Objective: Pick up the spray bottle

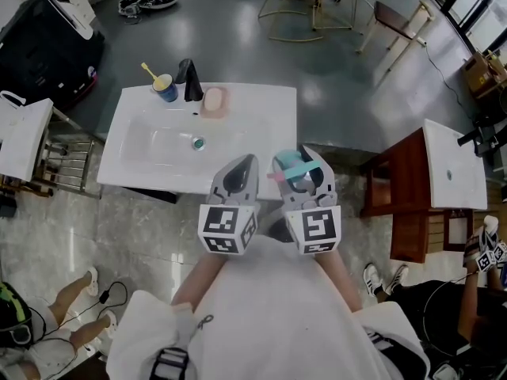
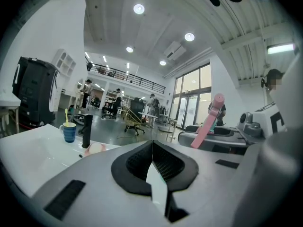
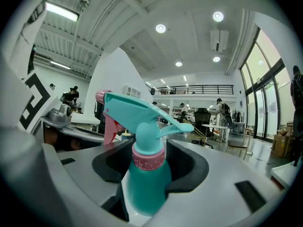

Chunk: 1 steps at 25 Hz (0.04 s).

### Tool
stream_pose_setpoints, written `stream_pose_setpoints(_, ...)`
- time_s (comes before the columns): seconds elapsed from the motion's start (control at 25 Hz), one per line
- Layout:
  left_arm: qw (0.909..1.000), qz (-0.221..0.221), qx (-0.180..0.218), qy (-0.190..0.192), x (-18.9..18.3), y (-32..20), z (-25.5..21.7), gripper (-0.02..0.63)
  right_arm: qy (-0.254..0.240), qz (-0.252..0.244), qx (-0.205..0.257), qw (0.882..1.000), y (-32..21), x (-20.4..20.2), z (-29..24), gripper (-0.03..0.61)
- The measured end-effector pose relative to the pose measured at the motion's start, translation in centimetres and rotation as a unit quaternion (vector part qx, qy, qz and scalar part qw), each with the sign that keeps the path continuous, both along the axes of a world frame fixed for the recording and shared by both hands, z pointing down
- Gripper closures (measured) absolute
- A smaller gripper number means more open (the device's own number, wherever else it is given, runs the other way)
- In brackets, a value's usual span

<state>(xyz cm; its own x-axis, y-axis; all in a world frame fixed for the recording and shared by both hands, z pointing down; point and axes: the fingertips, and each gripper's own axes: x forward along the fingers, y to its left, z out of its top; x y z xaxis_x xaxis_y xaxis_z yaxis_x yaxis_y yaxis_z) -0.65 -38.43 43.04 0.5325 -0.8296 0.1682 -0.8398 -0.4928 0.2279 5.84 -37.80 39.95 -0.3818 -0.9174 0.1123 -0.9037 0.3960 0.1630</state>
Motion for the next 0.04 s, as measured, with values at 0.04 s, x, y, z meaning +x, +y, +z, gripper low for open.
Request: stream_pose_setpoints(0.04,1.0000,0.001,0.001,0.000,-0.05,0.04,0.03,0.588,0.000,0.000,0.000,1.000,0.07,-0.06,0.02,0.344)
